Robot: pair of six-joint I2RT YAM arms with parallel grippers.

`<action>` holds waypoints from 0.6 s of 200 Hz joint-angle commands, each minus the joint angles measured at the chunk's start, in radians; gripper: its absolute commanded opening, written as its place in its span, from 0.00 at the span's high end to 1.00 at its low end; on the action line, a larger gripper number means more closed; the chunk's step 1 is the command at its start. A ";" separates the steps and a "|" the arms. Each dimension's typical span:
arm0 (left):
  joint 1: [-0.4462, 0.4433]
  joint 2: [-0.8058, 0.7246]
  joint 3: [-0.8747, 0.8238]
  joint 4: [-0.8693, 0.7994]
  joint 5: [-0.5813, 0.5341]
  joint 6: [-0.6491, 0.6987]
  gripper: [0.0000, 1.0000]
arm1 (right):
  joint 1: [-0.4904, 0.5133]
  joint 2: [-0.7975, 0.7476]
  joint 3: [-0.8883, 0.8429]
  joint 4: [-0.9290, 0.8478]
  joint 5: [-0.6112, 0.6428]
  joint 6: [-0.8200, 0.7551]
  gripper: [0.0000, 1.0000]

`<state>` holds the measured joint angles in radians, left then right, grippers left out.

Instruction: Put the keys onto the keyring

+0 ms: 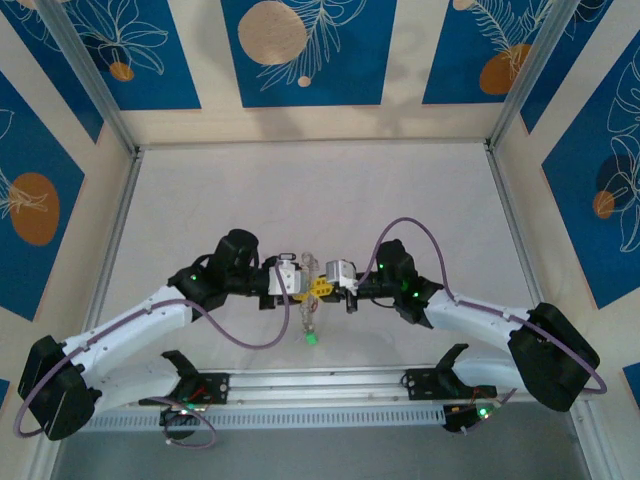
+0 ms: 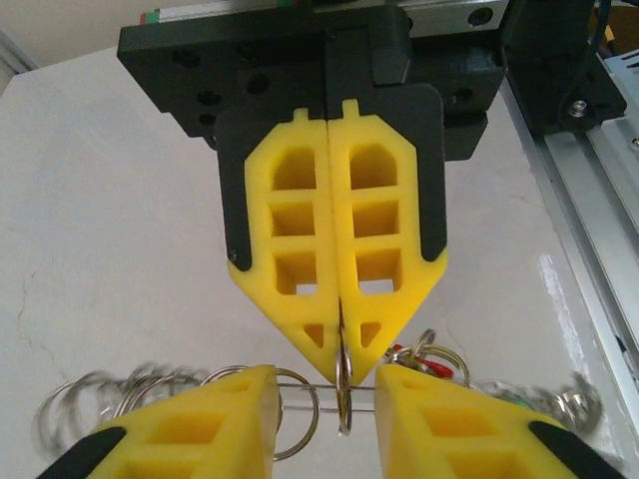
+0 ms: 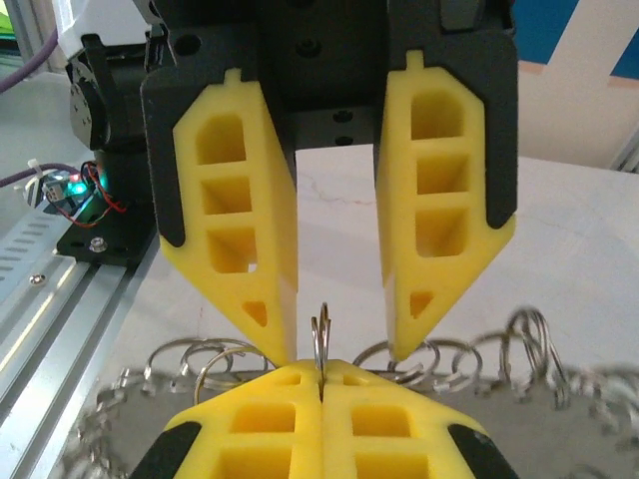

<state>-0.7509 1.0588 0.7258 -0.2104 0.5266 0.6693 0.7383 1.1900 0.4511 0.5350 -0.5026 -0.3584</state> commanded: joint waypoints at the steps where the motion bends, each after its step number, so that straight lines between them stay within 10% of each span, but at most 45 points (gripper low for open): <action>1: -0.002 -0.005 0.010 -0.001 0.037 0.026 0.70 | -0.011 -0.038 -0.017 0.105 -0.055 0.023 1.00; 120: -0.002 -0.028 -0.010 0.059 0.053 0.027 0.87 | -0.015 -0.019 -0.024 0.175 -0.114 0.048 1.00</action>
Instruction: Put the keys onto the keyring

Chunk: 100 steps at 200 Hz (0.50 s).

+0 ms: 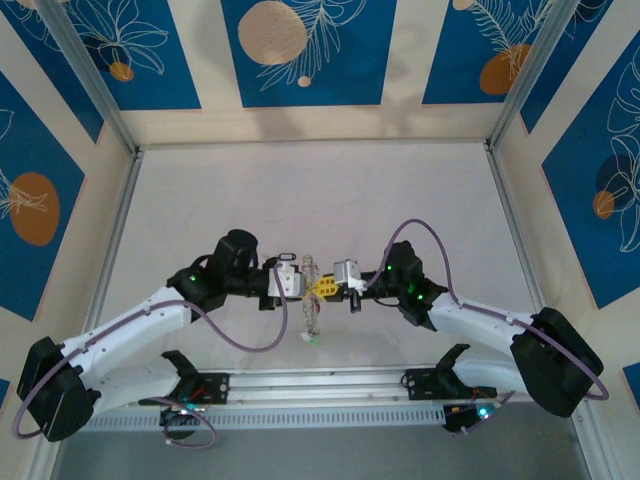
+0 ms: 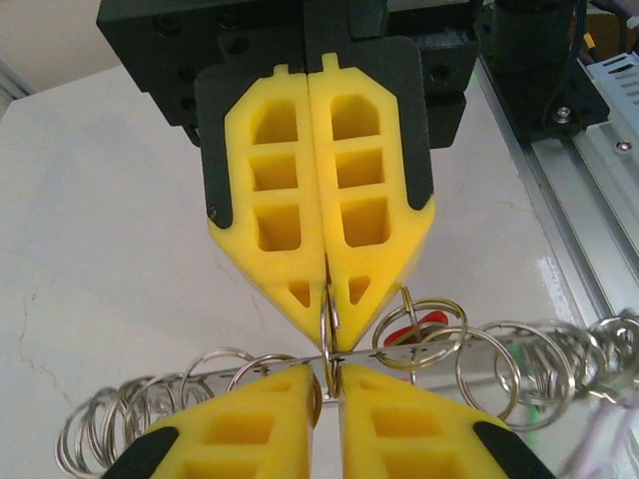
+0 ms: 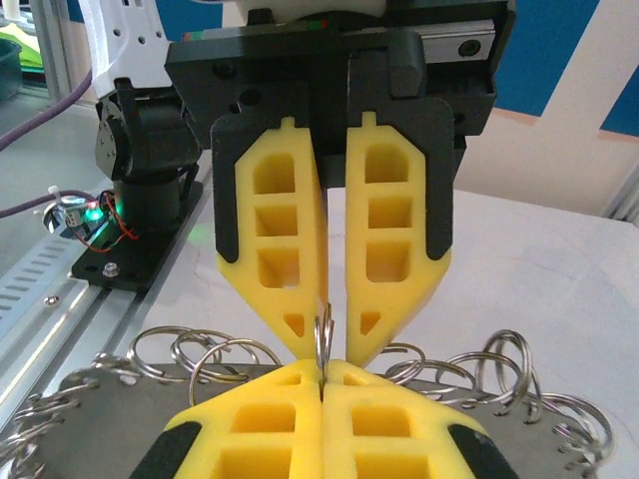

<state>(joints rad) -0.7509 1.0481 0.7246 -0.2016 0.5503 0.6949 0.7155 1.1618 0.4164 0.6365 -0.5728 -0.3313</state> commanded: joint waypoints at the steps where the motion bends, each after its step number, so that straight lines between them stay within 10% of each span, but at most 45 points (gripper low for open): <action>1: -0.002 -0.017 -0.009 0.052 0.030 0.000 0.87 | 0.009 0.010 0.010 0.074 -0.044 0.021 1.00; 100: -0.002 -0.017 -0.004 0.054 0.075 -0.008 0.85 | 0.025 0.059 0.034 0.090 -0.031 0.006 1.00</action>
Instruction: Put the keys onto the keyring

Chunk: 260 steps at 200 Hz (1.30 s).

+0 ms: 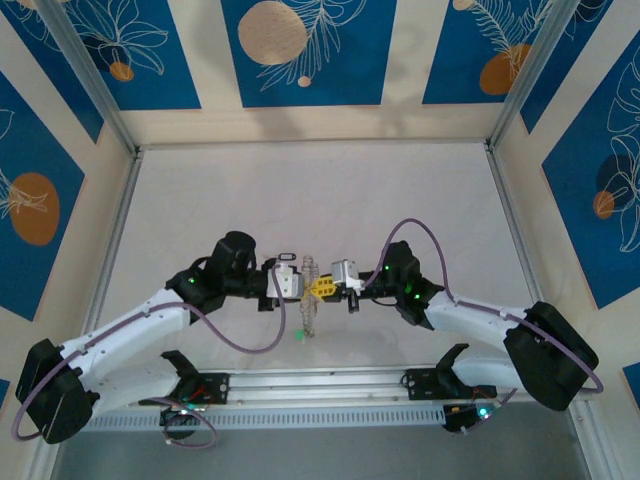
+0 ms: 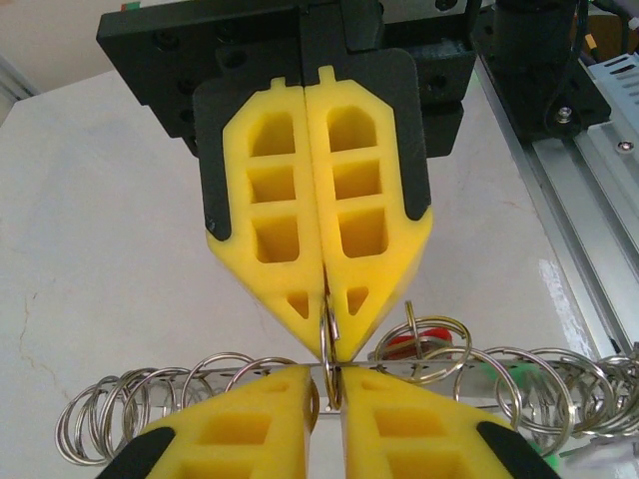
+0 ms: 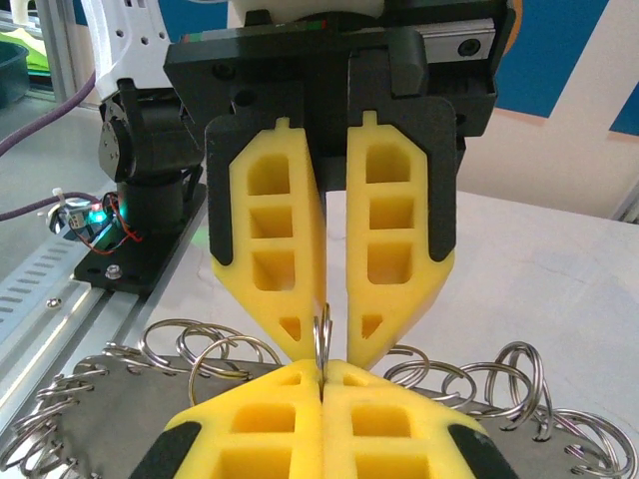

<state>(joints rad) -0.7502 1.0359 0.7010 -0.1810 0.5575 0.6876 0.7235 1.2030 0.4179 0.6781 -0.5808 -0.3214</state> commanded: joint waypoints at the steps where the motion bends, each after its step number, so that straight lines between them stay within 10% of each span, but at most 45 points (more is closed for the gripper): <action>1: -0.003 -0.004 0.019 0.033 0.068 0.000 0.85 | 0.017 0.020 0.032 0.048 -0.023 -0.005 1.00; 64: -0.003 0.010 0.030 0.032 0.072 -0.009 0.80 | 0.028 0.044 0.039 0.031 0.001 -0.032 1.00; 101: -0.002 0.024 0.035 0.015 0.088 0.006 1.00 | 0.028 0.064 0.042 0.052 -0.004 -0.028 1.00; 140: -0.003 0.035 0.053 -0.006 0.041 -0.008 1.00 | 0.028 0.079 0.036 0.063 0.026 -0.039 1.00; 163: -0.002 0.037 0.060 -0.037 -0.047 -0.006 1.00 | 0.023 0.097 0.024 0.077 0.100 -0.041 0.70; 260: 0.074 -0.079 0.062 -0.223 -0.181 -0.070 1.00 | -0.059 0.089 0.051 0.117 0.150 0.084 0.59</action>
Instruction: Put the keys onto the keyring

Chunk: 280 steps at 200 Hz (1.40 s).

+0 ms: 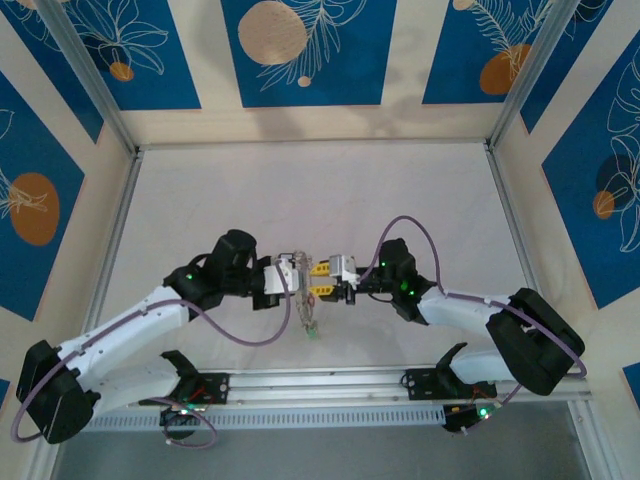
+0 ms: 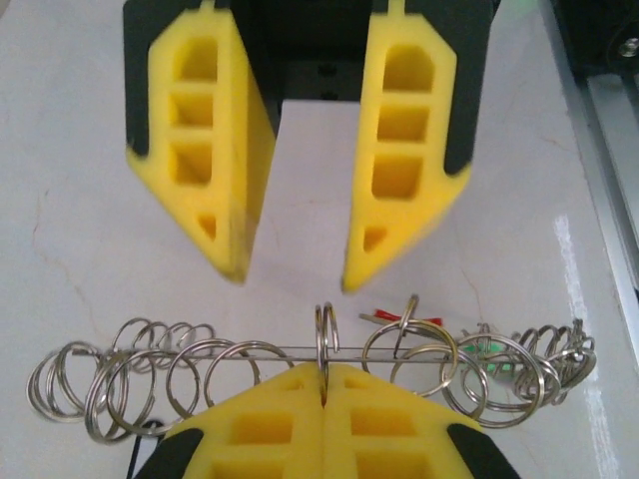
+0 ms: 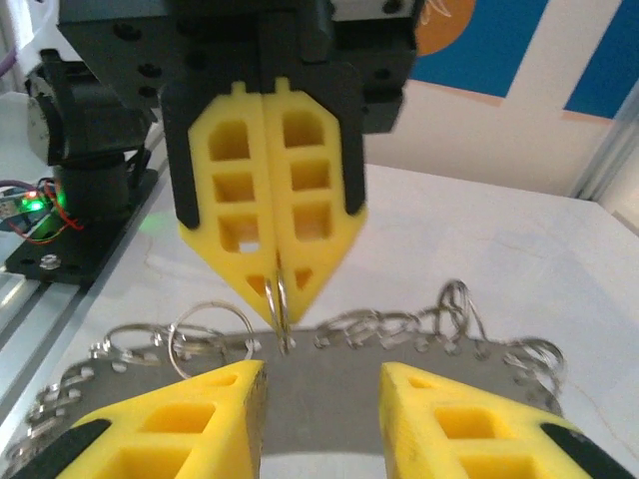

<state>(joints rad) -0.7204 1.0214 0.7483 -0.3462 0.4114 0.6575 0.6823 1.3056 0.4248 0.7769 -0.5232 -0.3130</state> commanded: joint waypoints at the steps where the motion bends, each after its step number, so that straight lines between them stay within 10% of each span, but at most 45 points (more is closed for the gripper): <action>1: 0.047 -0.067 0.014 -0.062 -0.036 -0.042 1.00 | -0.018 -0.013 0.047 0.015 0.103 0.079 0.58; 52: 0.201 -0.166 -0.007 -0.207 -0.034 -0.085 1.00 | -0.039 0.089 0.230 -0.222 0.498 0.484 0.49; 144: 0.396 -0.147 0.000 -0.298 0.000 -0.180 1.00 | -0.009 0.658 0.839 -0.883 0.282 0.572 0.67; 222: 0.489 -0.150 -0.025 -0.253 0.001 -0.243 1.00 | 0.150 0.855 1.123 -1.163 0.729 0.755 0.65; 280: 0.503 -0.162 -0.032 -0.232 0.035 -0.248 1.00 | 0.142 0.870 1.059 -1.137 0.732 0.838 0.67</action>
<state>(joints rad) -0.2306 0.8783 0.7197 -0.6125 0.3992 0.4240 0.8482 2.1582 1.5288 -0.3454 0.2073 0.4580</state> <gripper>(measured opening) 0.042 0.330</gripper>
